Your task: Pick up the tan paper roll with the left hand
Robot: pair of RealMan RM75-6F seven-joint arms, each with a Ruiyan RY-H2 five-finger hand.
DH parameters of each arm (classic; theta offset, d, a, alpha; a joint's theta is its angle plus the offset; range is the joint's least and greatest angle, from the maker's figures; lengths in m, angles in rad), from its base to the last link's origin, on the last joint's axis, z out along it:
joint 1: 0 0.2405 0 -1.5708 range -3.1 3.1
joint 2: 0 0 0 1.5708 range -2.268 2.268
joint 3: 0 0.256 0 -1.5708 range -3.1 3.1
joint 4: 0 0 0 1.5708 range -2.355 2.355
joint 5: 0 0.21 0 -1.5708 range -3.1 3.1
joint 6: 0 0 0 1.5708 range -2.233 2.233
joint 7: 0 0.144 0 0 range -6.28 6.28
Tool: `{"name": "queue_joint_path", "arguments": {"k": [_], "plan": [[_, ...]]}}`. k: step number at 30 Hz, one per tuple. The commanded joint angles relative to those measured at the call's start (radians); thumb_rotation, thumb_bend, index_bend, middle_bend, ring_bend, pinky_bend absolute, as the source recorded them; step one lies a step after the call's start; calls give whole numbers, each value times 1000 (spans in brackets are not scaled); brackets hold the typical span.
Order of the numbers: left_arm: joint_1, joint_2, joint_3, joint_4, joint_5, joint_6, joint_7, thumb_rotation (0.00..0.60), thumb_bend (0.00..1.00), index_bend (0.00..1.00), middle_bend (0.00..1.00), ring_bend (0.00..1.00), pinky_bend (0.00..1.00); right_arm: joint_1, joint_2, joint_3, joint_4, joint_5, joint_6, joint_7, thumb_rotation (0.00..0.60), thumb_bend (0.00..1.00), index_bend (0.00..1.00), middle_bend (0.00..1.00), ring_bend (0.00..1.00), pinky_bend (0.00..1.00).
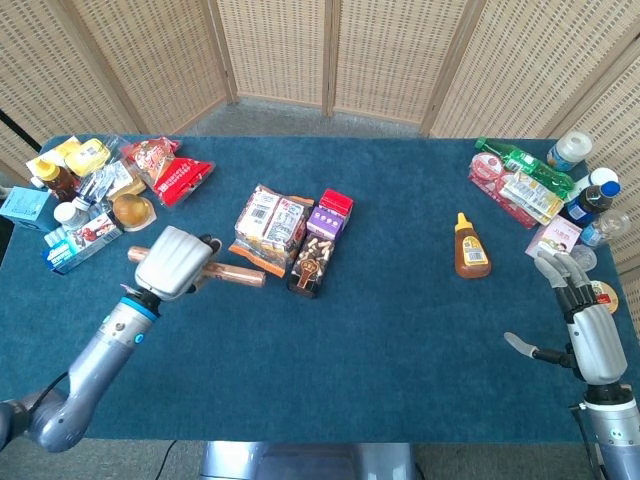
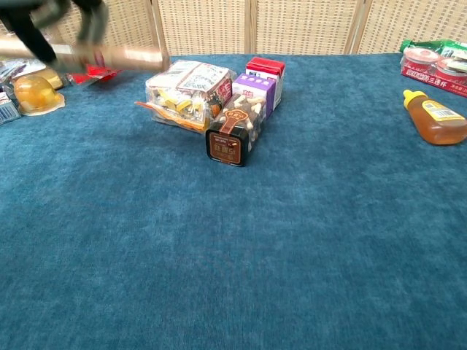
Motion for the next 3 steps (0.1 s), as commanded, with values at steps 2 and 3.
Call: {"name": "queue_joint_path", "arguments": {"k": [2, 3], "plan": [[4, 61, -24, -63, -3, 26, 27, 600, 318, 780, 792, 803, 868, 0, 1, 0, -2, -2, 1, -1, 600, 0, 41, 1, 0, 0], [4, 66, -26, -69, -4, 28, 29, 600, 318, 780, 791, 803, 868, -1, 1, -1, -3, -2, 1, 0, 600, 0, 41, 1, 0, 0]]}}
